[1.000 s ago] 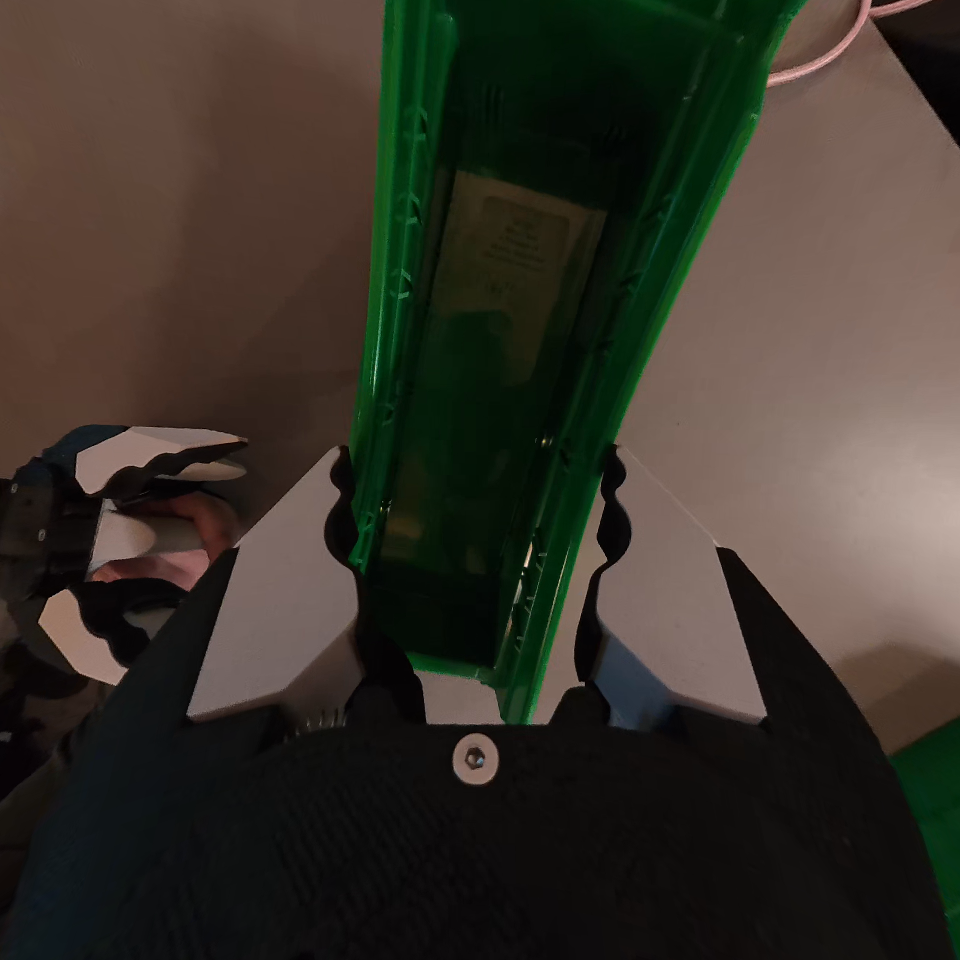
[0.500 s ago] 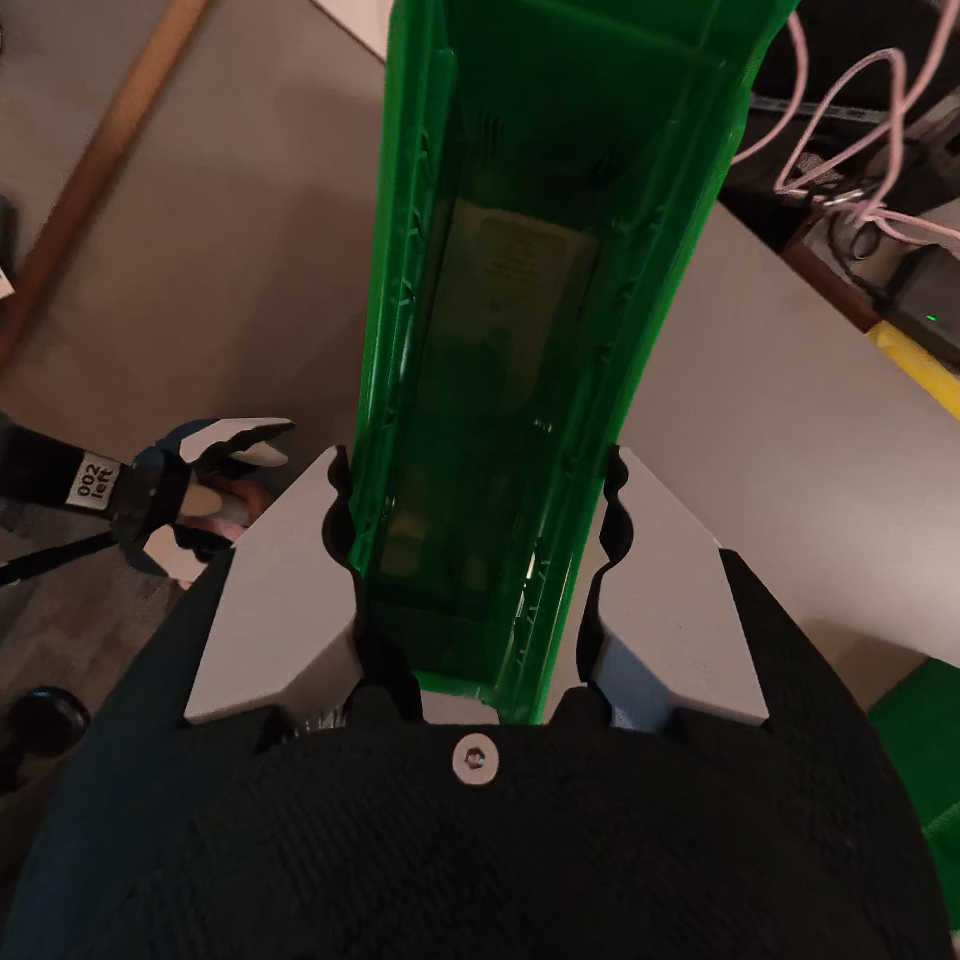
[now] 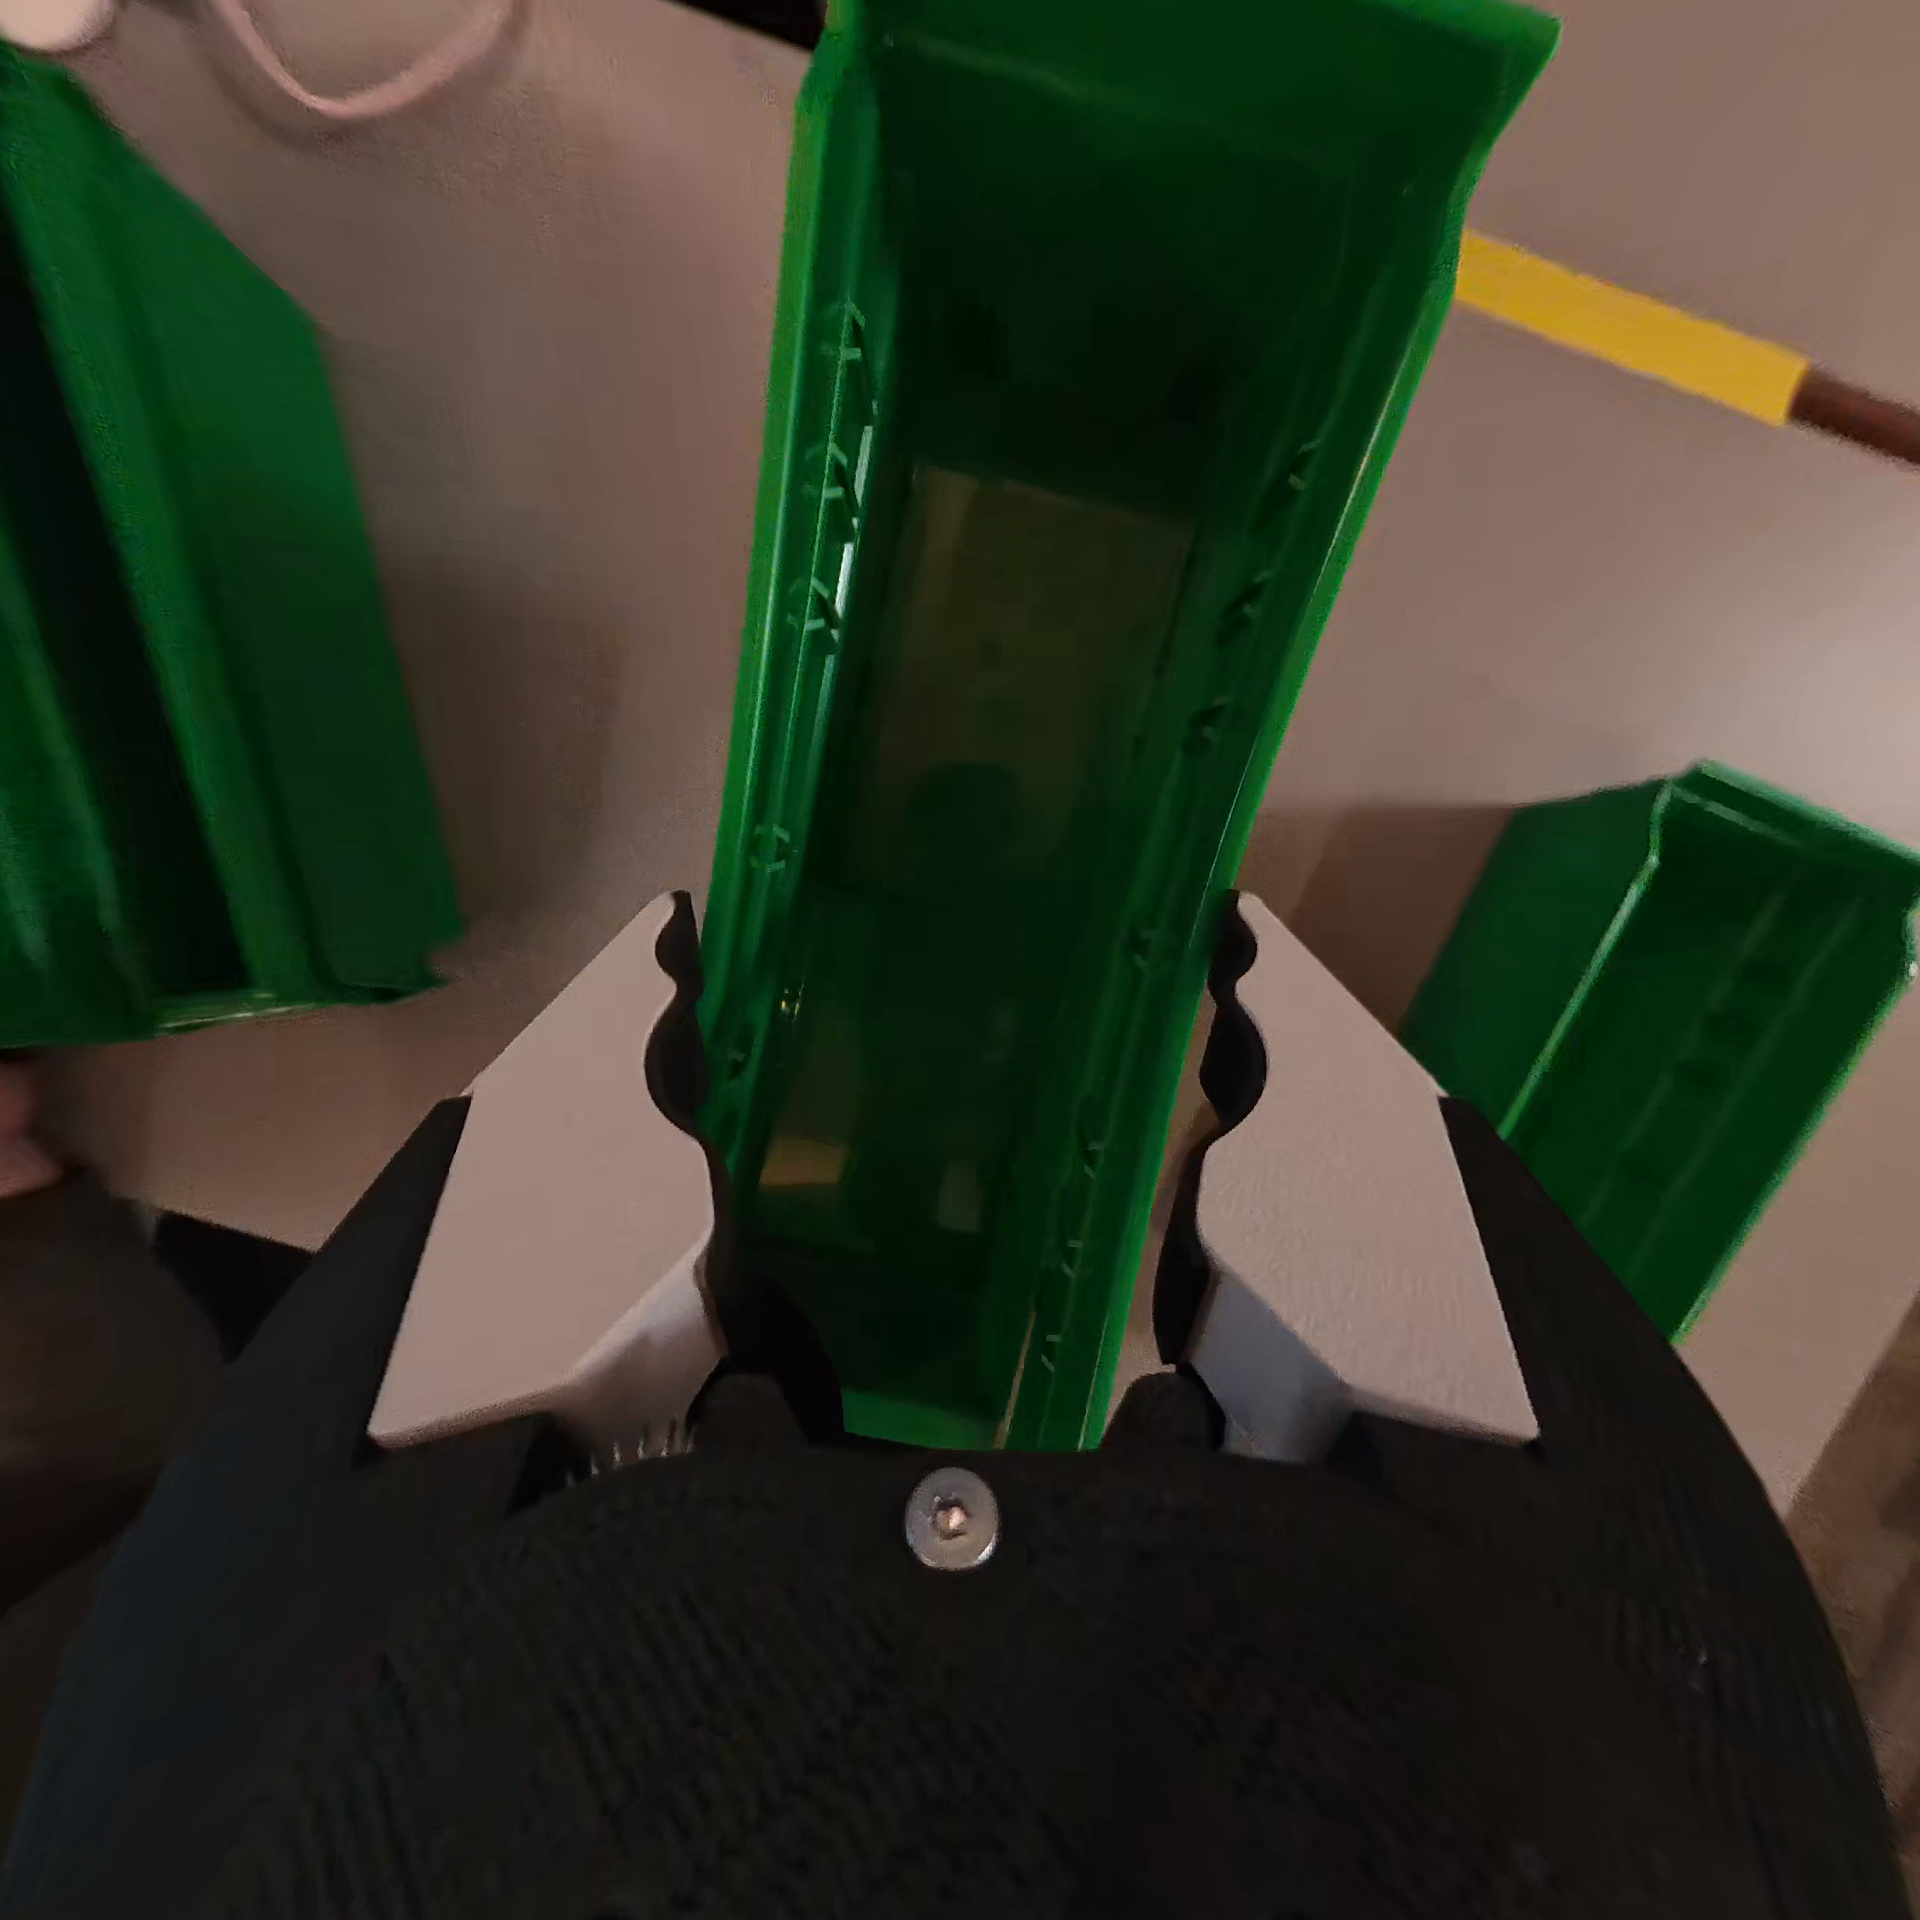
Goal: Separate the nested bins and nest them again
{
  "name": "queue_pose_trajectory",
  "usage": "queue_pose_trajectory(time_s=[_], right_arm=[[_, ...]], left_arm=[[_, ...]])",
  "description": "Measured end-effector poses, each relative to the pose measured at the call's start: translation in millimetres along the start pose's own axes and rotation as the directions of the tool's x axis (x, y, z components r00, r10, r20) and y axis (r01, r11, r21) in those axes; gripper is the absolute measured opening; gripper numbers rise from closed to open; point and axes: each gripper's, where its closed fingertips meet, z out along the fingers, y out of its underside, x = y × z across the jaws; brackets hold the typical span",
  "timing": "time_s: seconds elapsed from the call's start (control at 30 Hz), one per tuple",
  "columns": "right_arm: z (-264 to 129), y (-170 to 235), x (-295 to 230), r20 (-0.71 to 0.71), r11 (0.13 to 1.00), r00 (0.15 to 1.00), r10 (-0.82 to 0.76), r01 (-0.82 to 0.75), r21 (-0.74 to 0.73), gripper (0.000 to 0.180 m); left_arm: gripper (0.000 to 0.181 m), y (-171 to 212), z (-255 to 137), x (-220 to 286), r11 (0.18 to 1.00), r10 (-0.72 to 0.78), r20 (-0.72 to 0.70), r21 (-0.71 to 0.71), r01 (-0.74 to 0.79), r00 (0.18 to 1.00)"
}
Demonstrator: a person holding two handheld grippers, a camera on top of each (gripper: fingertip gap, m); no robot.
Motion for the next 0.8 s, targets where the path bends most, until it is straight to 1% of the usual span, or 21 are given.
queue_pose_trajectory(time_s=[0.17,0.27,0.33,0.5,0.6,0.8], right_arm=[[38.5,40.6,55.9,-0.049,0.994,0.994,0.095,-0.097,-0.059,0.098],[54.9,55.0,86.9,-0.129,0.986,0.982,0.138,-0.148,-0.071,0.098],[63.0,62.0,99.6,-0.155,0.983,0.975,0.156,-0.169,-0.072,0.098],[80.7,76.2,106.7,-0.146,0.981,0.975,0.165,-0.178,-0.078,0.099],[89.2,87.1,106.7,-0.146,0.981,0.979,0.139,-0.156,-0.113,0.099],[100.2,101.3,106.5,-0.134,0.971,0.978,0.162,-0.182,-0.155,0.099]], left_arm=[[0.106,1.3,0.7,-0.6,1.000,-0.006,0.000,-0.006,0.006,1.000],[0.106,-0.2,0.3,-0.3,1.000,-0.014,-0.005,0.005,0.014,1.000],[0.106,-1.5,-0.3,-0.4,1.000,-0.016,-0.007,0.011,0.016,1.000],[0.106,-2.7,-0.9,-0.5,1.000,-0.023,-0.011,0.018,0.023,1.000],[0.106,-2.5,-0.6,-0.3,1.000,-0.021,-0.010,0.017,0.021,1.000],[0.105,-4.6,-2.0,-0.1,0.999,-0.023,-0.013,0.030,0.023,1.000]])
